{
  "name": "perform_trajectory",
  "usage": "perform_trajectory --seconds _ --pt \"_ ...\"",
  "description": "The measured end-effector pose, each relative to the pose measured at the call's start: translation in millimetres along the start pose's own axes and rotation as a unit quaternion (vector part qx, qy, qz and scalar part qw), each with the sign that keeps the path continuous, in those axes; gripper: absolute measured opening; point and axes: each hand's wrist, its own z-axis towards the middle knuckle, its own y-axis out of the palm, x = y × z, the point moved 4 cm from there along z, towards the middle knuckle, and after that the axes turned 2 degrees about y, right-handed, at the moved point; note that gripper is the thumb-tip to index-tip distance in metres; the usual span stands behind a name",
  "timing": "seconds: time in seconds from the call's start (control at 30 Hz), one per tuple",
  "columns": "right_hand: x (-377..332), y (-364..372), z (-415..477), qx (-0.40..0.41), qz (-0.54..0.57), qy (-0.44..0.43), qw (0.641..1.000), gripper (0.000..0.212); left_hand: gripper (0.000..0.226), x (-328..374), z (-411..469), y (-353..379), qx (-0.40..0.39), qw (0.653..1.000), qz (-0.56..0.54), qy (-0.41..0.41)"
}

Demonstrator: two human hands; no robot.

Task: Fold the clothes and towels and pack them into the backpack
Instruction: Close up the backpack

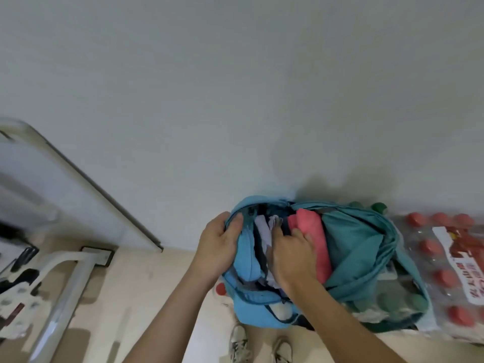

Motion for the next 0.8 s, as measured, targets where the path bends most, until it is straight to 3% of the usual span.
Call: perform_trajectory --seconds 0.13,0.2,0.3,0.33,0.4,0.47,0.53,0.57,0.67,0.8 --pt "-2 -1 -4 -0.103 0.018 -0.028 0.994 0.047 0.044 11 -2 18 -0.051 0.991 -0.112 -0.06" --pt "2 -10 -10 -0.097 0.031 -0.033 0.994 0.045 0.04 8 -5 25 -0.057 0.973 -0.19 -0.121" --pt "33 -37 -25 0.078 0.108 -0.006 0.991 0.025 0.033 8 -9 31 -0.066 0.963 -0.221 -0.142" --pt "52 -45 -31 0.126 0.114 0.031 0.985 0.029 0.031 10 -10 34 -0.076 0.962 -0.224 -0.137" --pt "99 -55 -42 0.136 0.151 0.161 0.966 0.052 0.028 11 -10 40 -0.092 0.965 -0.214 -0.122" --pt "142 -49 -48 0.036 0.292 0.295 0.909 0.078 0.028 17 -12 48 -0.097 0.973 -0.186 -0.098" --pt "159 -40 -49 -0.039 0.436 0.357 0.825 0.081 0.034 24 -13 56 -0.092 0.984 -0.14 -0.068" --pt "164 -39 -46 -0.039 0.463 0.366 0.807 0.074 0.036 29 -13 62 -0.089 0.987 -0.124 -0.055" --pt "173 -41 -38 -0.022 0.476 0.37 0.798 0.047 0.038 49 -15 77 -0.089 0.992 -0.084 -0.011" --pt "161 -44 -38 -0.051 0.604 0.363 0.708 0.031 0.042 66 -17 97 -0.12 0.989 0.038 0.073"
